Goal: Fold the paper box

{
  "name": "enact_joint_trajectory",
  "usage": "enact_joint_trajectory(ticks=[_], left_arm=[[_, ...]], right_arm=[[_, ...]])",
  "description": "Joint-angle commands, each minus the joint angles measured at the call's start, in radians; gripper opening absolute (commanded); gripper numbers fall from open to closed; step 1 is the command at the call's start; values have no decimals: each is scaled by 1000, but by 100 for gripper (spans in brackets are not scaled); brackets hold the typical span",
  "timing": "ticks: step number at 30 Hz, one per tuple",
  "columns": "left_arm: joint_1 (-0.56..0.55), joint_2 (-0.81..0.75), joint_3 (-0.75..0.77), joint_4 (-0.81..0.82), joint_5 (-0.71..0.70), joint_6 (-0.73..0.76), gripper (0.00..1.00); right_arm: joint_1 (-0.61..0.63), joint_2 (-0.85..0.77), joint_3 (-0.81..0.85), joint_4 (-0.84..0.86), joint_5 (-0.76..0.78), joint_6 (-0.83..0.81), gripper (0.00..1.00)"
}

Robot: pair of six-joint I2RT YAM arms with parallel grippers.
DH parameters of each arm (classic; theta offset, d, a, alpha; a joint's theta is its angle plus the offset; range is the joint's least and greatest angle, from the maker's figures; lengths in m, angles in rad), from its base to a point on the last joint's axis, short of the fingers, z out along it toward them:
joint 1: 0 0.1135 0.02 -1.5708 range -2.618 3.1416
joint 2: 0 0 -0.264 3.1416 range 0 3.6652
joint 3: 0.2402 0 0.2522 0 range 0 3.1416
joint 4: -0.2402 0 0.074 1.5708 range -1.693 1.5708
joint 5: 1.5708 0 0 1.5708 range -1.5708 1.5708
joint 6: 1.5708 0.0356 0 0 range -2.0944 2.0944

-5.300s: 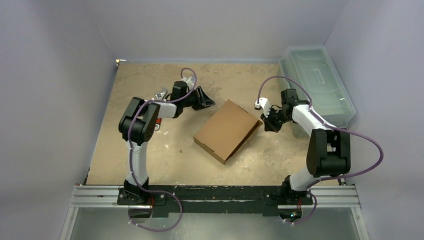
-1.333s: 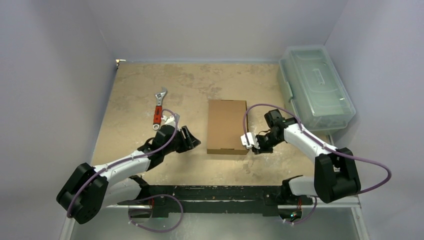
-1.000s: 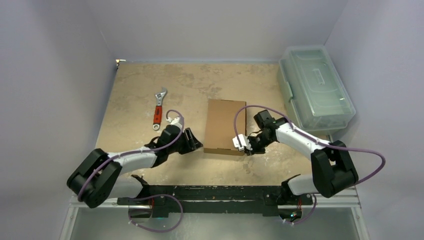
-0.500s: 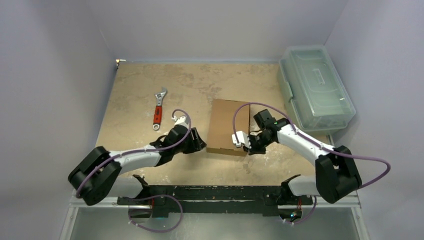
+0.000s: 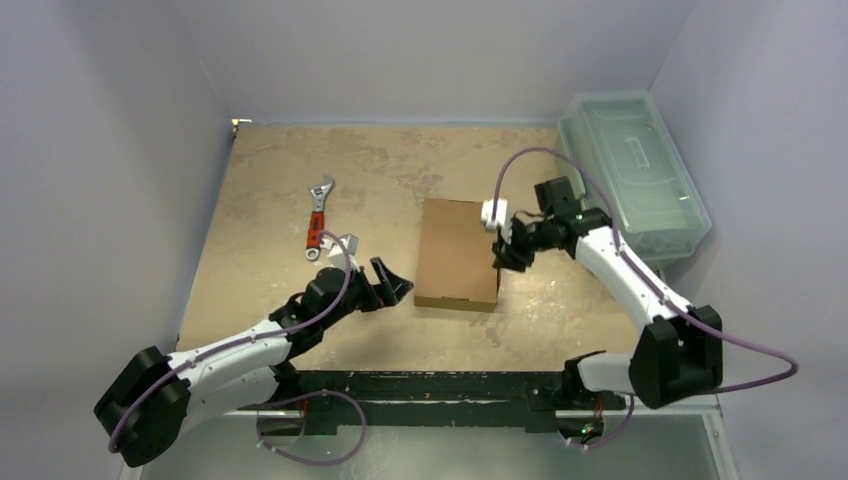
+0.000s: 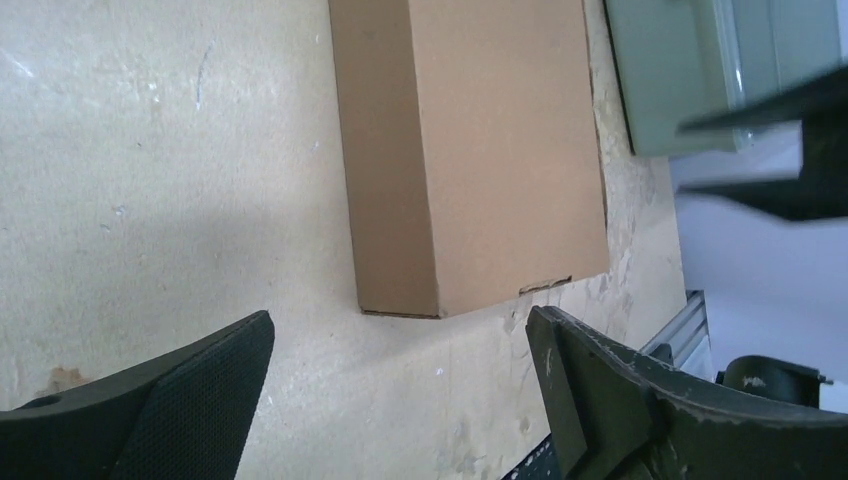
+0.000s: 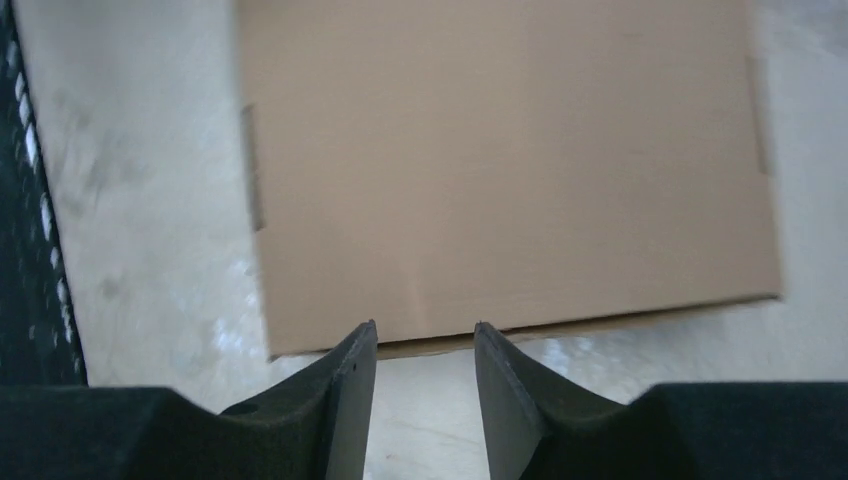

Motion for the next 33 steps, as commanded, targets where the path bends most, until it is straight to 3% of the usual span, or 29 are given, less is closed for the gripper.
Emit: enact_joint_trajectory(ticks=[1, 4, 7, 8, 9, 17, 22, 33], left_arm=[[17, 71, -18, 230, 79, 13, 99], [75, 165, 40, 243, 166, 54, 99], [143, 259, 61, 331, 253, 42, 99], [160, 289, 64, 364, 274, 36, 99], [174, 312, 69, 386, 288, 29, 99], [187, 415, 87, 443, 290, 3, 99], [199, 436, 93, 431, 280, -12, 99], [219, 474, 79, 457, 305, -3, 99]], right_arm=[[-151, 117, 154, 195, -188, 393, 46], [-201, 151, 126, 288, -237, 560, 58], [-202, 129, 19, 427, -187, 691, 81], [-202, 118, -19, 474, -173, 731, 94], [-202, 108, -56, 518, -158, 762, 98], [-205, 142, -155, 740, -3, 1045, 99], [-205, 211, -177, 823, -76, 1159, 98], [-205, 324, -193, 887, -135, 1257, 73]])
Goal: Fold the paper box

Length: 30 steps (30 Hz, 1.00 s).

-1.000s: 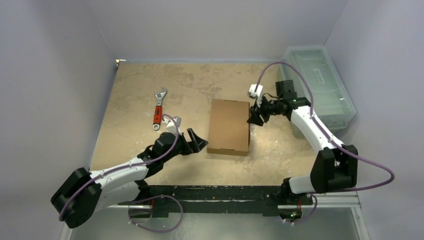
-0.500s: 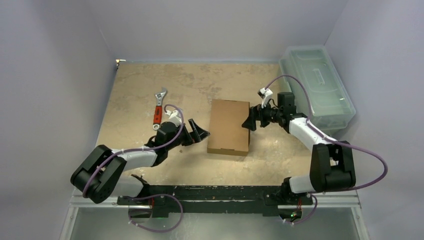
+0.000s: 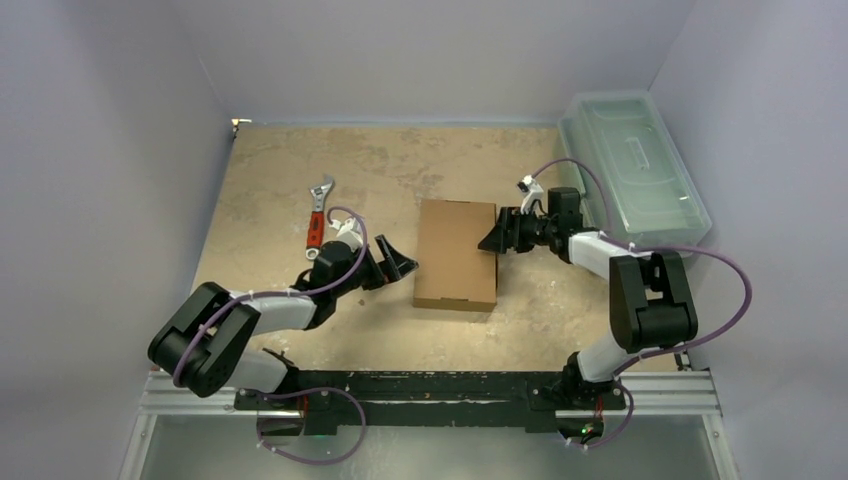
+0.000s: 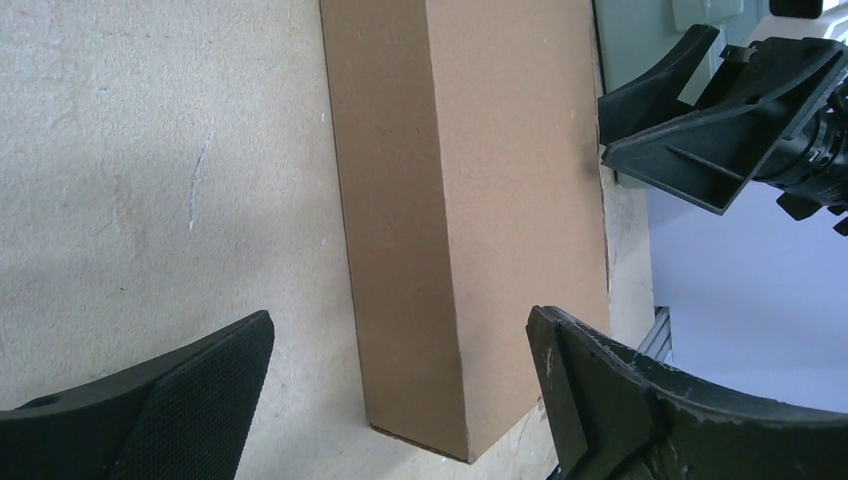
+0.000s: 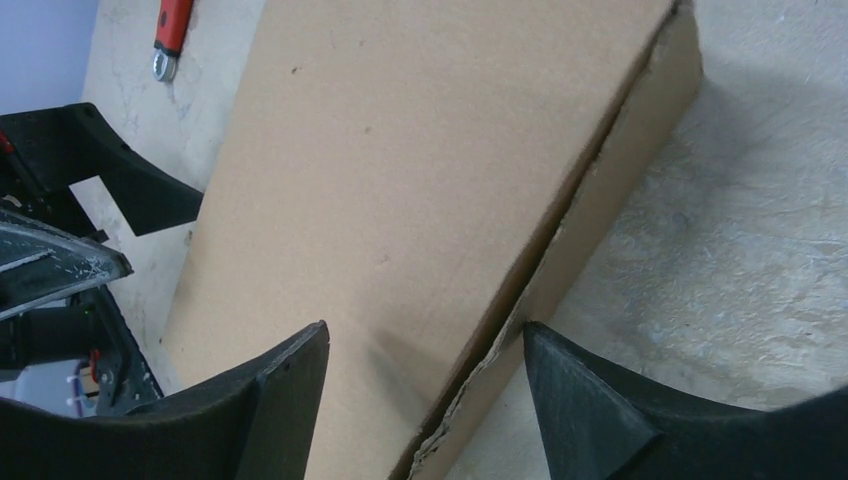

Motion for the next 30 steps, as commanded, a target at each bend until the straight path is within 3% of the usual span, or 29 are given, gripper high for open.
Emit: enact_joint_trajectory(ticks=[1, 7, 16, 24, 30], left_arm=[[10, 26, 17, 72, 27, -7, 99], [11, 89, 7, 149, 64, -50, 99], [11, 164, 26, 163, 67, -85, 99], [13, 231, 18, 241, 83, -165, 99], [13, 216, 33, 180, 72, -140, 99]], right_arm=[[1, 34, -10, 59, -40, 61, 71], [-7, 100, 1, 44, -32, 61, 62], [-64, 138, -7, 46, -36, 97, 38], [-87, 167, 4, 15, -7, 108, 33], [-86, 153, 10, 20, -69, 61, 30]])
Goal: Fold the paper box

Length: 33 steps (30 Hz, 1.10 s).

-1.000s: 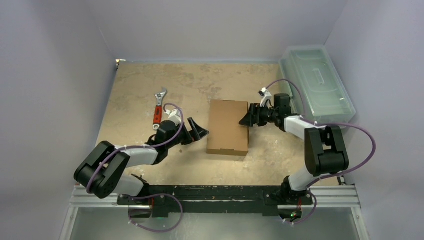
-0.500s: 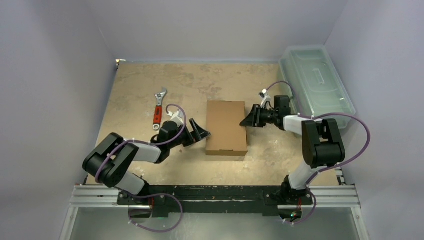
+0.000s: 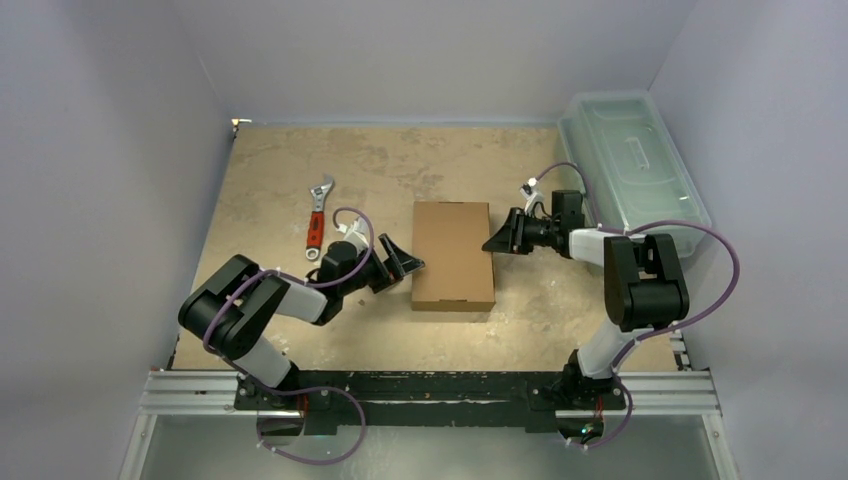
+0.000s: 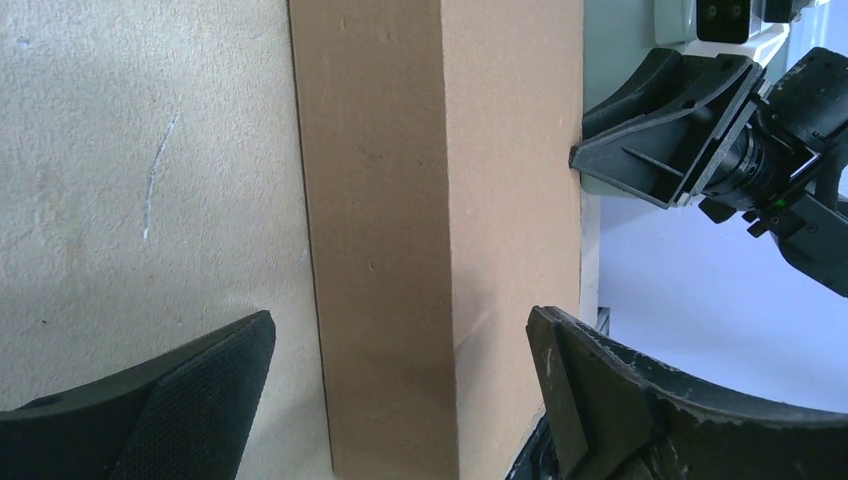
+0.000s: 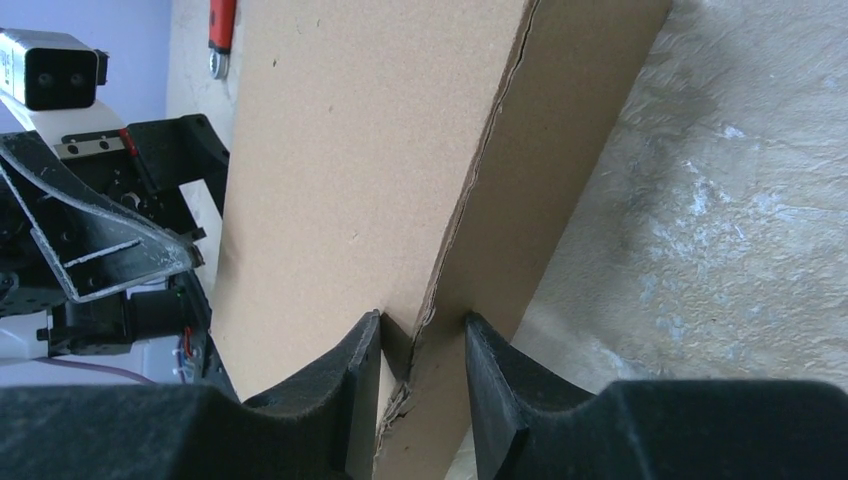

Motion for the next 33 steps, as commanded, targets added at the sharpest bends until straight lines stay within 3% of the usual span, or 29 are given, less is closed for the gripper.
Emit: enact_joint_trajectory(ticks=[1, 13, 20, 33], left_arm=[[5, -2, 29, -56, -4, 19, 99], [5, -25, 56, -166, -39, 85, 98], [5, -34, 55, -193, -54, 103, 94], [5, -162, 54, -255, -83, 180, 96]], right_arm=[[-22, 11, -6, -23, 42, -36, 29], [8, -17, 25, -39, 9, -70, 31], [35, -24, 48, -62, 6, -109, 41], [34, 1, 62, -86, 0, -145, 54]])
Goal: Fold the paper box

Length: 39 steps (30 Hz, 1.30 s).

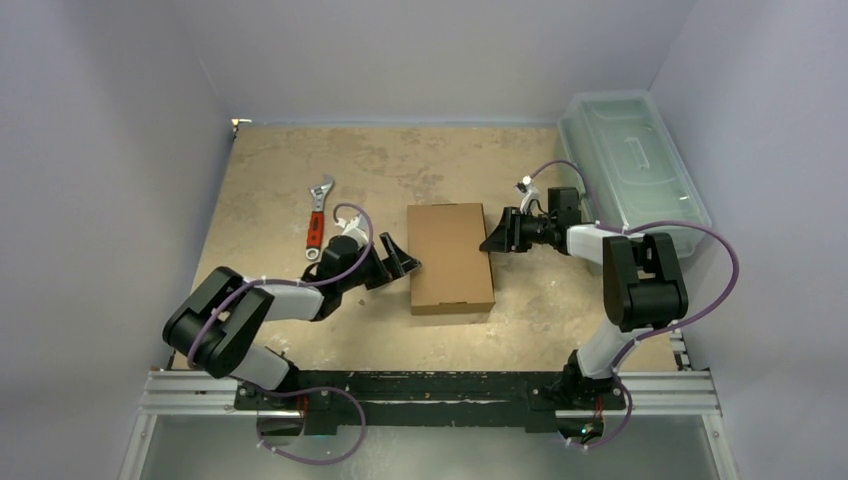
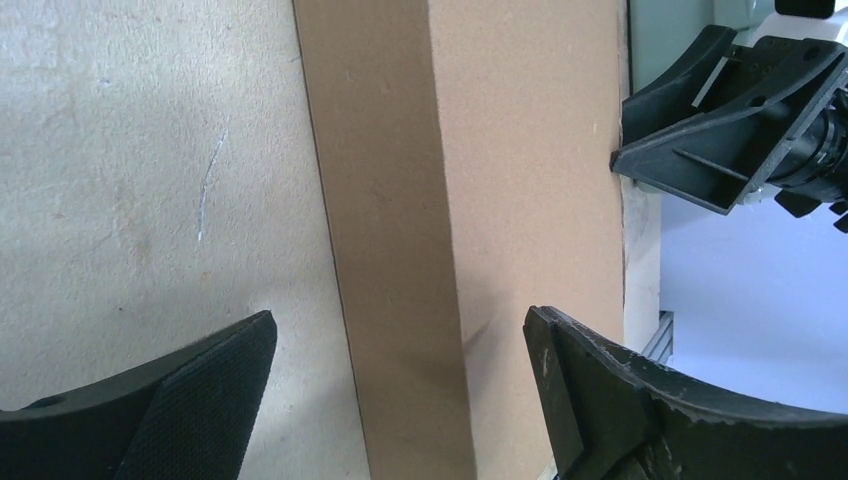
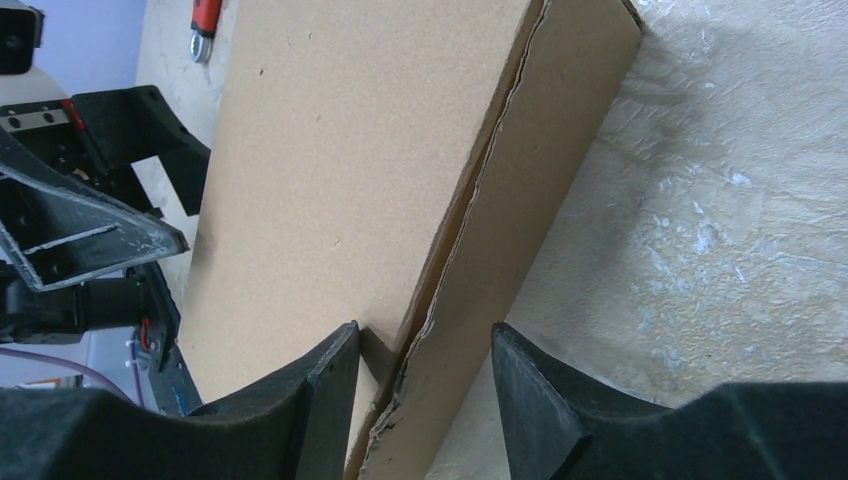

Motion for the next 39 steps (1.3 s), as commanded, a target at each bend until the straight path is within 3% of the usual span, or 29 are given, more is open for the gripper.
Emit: enact_joint_trajectory(ticks=[1, 10, 14, 24, 39], left_arm=[[5, -95, 5, -58, -44, 77, 96], [6, -291, 14, -262, -167, 139, 99], [10, -349, 12, -304, -157, 127, 99], [9, -391, -26, -296, -93, 119, 98], [10, -435, -22, -378, -122, 116, 93]], right_arm=[[6, 4, 25, -27, 1, -36, 55], [6, 9, 35, -42, -3, -63, 65], [6, 11, 40, -50, 2, -72, 66], [12, 1, 45, -52, -16, -74, 67], [37, 12, 56, -74, -3, -71, 66]])
